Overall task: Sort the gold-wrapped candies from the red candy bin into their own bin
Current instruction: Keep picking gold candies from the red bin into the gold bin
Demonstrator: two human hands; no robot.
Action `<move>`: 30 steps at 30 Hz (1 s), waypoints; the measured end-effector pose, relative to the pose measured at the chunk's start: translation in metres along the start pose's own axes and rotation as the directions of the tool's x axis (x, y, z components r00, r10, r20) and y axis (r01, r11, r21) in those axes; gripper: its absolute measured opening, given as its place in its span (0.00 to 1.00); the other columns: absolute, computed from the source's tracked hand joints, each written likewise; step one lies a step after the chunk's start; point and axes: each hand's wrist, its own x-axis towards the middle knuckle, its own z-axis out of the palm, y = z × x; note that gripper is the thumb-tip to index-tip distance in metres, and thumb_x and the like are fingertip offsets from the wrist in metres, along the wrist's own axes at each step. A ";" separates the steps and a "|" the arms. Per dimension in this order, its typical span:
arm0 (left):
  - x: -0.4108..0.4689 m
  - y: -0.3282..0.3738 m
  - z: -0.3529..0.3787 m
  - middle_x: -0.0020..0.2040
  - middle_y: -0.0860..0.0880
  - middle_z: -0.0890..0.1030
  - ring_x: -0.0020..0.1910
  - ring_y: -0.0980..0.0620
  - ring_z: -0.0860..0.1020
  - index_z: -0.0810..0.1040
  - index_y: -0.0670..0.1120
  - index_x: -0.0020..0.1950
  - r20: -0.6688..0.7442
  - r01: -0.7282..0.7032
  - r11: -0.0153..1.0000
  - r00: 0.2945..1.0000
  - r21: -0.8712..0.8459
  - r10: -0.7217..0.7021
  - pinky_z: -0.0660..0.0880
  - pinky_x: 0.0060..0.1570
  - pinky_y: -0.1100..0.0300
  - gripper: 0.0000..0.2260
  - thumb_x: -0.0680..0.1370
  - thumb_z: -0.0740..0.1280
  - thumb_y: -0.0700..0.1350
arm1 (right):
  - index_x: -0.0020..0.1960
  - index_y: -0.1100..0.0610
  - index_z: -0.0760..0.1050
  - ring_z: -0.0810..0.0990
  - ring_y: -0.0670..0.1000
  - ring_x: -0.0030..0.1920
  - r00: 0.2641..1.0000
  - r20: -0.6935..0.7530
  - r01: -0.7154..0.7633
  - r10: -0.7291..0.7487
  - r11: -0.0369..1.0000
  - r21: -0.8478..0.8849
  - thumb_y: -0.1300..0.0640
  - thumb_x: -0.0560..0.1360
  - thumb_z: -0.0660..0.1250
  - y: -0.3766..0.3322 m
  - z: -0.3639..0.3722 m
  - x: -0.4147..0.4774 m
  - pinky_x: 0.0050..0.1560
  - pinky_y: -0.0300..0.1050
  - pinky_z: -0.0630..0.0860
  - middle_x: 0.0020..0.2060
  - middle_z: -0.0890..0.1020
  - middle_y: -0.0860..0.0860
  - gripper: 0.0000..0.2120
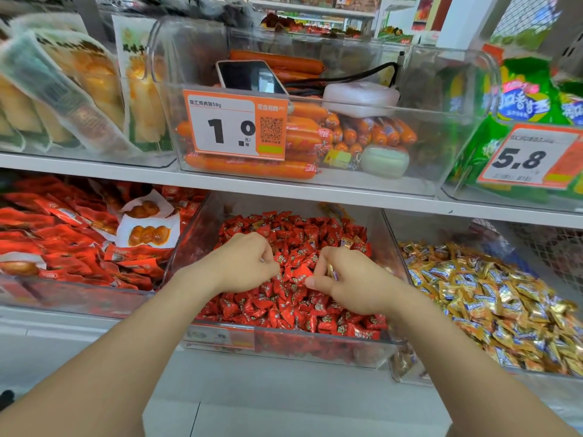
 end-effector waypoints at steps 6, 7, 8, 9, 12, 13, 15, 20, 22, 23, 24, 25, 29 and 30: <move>0.003 -0.004 0.003 0.38 0.52 0.84 0.27 0.59 0.76 0.81 0.47 0.50 0.002 -0.002 1.000 1.000 -0.014 0.002 0.73 0.32 0.62 0.10 0.85 0.60 0.40 | 0.52 0.48 0.75 0.74 0.40 0.35 0.999 0.017 0.037 -0.036 0.999 -0.039 0.49 0.83 0.67 0.001 -0.002 -0.006 0.34 0.41 0.68 0.38 0.82 0.49 0.03; 0.004 -0.004 0.005 0.36 0.54 0.82 0.28 0.58 0.76 0.81 0.51 0.51 0.003 -0.036 0.999 0.999 0.029 0.036 0.74 0.33 0.59 0.09 0.86 0.61 0.43 | 0.53 0.49 0.77 0.76 0.44 0.35 0.998 0.058 0.024 -0.020 0.997 -0.067 0.50 0.84 0.65 0.002 0.000 -0.005 0.36 0.45 0.73 0.39 0.83 0.52 0.04; 0.004 -0.003 0.007 0.33 0.55 0.80 0.30 0.57 0.76 0.80 0.55 0.51 0.003 -0.069 0.995 0.998 0.067 0.069 0.74 0.34 0.57 0.08 0.86 0.63 0.47 | 0.52 0.52 0.79 0.78 0.48 0.36 0.996 0.088 0.008 0.001 0.996 -0.093 0.51 0.84 0.62 0.003 0.001 -0.005 0.40 0.50 0.77 0.39 0.84 0.55 0.09; 0.004 -0.001 0.008 0.31 0.55 0.78 0.30 0.57 0.75 0.80 0.56 0.49 0.008 -0.091 0.993 0.996 0.081 0.090 0.74 0.36 0.56 0.08 0.85 0.64 0.51 | 0.50 0.55 0.81 0.80 0.51 0.38 0.995 0.093 -0.010 0.021 0.994 -0.112 0.52 0.84 0.60 0.004 0.003 -0.004 0.44 0.52 0.80 0.40 0.85 0.56 0.12; 0.004 0.005 0.013 0.29 0.59 0.79 0.35 0.57 0.77 0.83 0.60 0.47 0.083 -0.109 0.988 0.992 0.109 0.100 0.80 0.44 0.51 0.08 0.81 0.68 0.59 | 0.44 0.61 0.80 0.81 0.57 0.41 1.000 -0.003 -0.028 0.028 0.992 -0.121 0.46 0.85 0.61 0.008 0.004 -0.002 0.45 0.52 0.79 0.37 0.83 0.59 0.21; 0.003 0.006 0.015 0.31 0.59 0.80 0.37 0.57 0.77 0.84 0.60 0.47 0.115 -0.105 0.979 0.990 0.173 0.086 0.80 0.46 0.50 0.09 0.81 0.68 0.61 | 0.42 0.61 0.79 0.80 0.56 0.39 0.999 -0.042 -0.029 0.024 0.992 -0.122 0.44 0.85 0.62 0.009 0.004 0.000 0.42 0.50 0.76 0.35 0.83 0.58 0.23; 0.003 0.009 0.018 0.34 0.55 0.80 0.38 0.55 0.78 0.84 0.55 0.43 0.127 -0.072 0.945 0.991 0.318 0.033 0.80 0.46 0.51 0.14 0.80 0.68 0.63 | 0.40 0.55 0.78 0.80 0.53 0.37 0.998 -0.070 -0.005 -0.003 0.993 -0.115 0.46 0.85 0.64 0.009 0.007 0.007 0.43 0.47 0.74 0.32 0.82 0.53 0.19; 0.003 0.012 0.016 0.49 0.49 0.82 0.50 0.43 0.82 0.75 0.52 0.42 0.026 0.080 0.845 0.994 0.530 -0.110 0.78 0.47 0.52 0.14 0.76 0.73 0.60 | 0.53 0.46 0.84 0.82 0.51 0.43 0.991 -0.097 0.069 -0.090 0.977 -0.200 0.48 0.83 0.65 -0.004 0.028 0.023 0.48 0.50 0.79 0.36 0.82 0.43 0.09; 0.003 0.010 0.015 0.49 0.50 0.82 0.50 0.45 0.83 0.79 0.51 0.43 0.032 0.078 0.864 0.994 0.497 -0.108 0.79 0.46 0.52 0.08 0.75 0.77 0.51 | 0.55 0.45 0.84 0.82 0.52 0.48 0.993 -0.068 0.079 -0.102 0.958 -0.277 0.48 0.83 0.65 -0.010 0.033 0.028 0.44 0.47 0.74 0.41 0.84 0.45 0.09; 0.002 0.010 0.015 0.48 0.52 0.82 0.49 0.46 0.83 0.82 0.52 0.43 0.051 0.074 0.885 0.993 0.460 -0.109 0.78 0.45 0.53 0.05 0.73 0.77 0.45 | 0.55 0.45 0.84 0.82 0.53 0.49 0.994 -0.039 0.090 -0.106 0.951 -0.297 0.48 0.83 0.65 -0.012 0.035 0.032 0.43 0.47 0.73 0.43 0.85 0.46 0.09; 0.003 0.009 0.015 0.48 0.53 0.82 0.48 0.48 0.83 0.84 0.54 0.45 0.073 0.074 0.898 0.990 0.433 -0.117 0.77 0.43 0.54 0.08 0.71 0.78 0.41 | 0.56 0.44 0.84 0.82 0.54 0.50 0.994 -0.011 0.102 -0.111 0.945 -0.312 0.48 0.83 0.65 -0.012 0.038 0.035 0.44 0.47 0.73 0.45 0.85 0.47 0.09; 0.003 0.010 0.015 0.50 0.52 0.81 0.48 0.48 0.82 0.84 0.56 0.49 0.094 0.067 0.906 0.989 0.419 -0.116 0.75 0.42 0.55 0.13 0.70 0.78 0.40 | 0.57 0.44 0.84 0.82 0.55 0.51 0.993 0.008 0.111 -0.115 0.937 -0.332 0.47 0.83 0.66 -0.013 0.040 0.039 0.44 0.48 0.73 0.47 0.85 0.48 0.09; 0.007 0.006 0.018 0.59 0.49 0.80 0.55 0.45 0.81 0.81 0.58 0.63 0.076 0.045 0.888 0.993 0.459 -0.090 0.76 0.45 0.53 0.22 0.71 0.80 0.47 | 0.62 0.47 0.83 0.83 0.59 0.56 0.995 -0.019 0.076 -0.096 0.883 -0.464 0.42 0.81 0.67 -0.018 0.049 0.049 0.45 0.49 0.71 0.53 0.84 0.53 0.14; 0.008 0.004 0.019 0.59 0.49 0.80 0.55 0.45 0.81 0.81 0.57 0.63 0.060 0.043 0.880 0.995 0.473 -0.081 0.77 0.46 0.52 0.22 0.71 0.80 0.49 | 0.62 0.49 0.82 0.83 0.60 0.55 0.995 -0.029 0.065 -0.092 0.863 -0.500 0.41 0.81 0.67 -0.020 0.051 0.049 0.45 0.49 0.71 0.53 0.84 0.54 0.16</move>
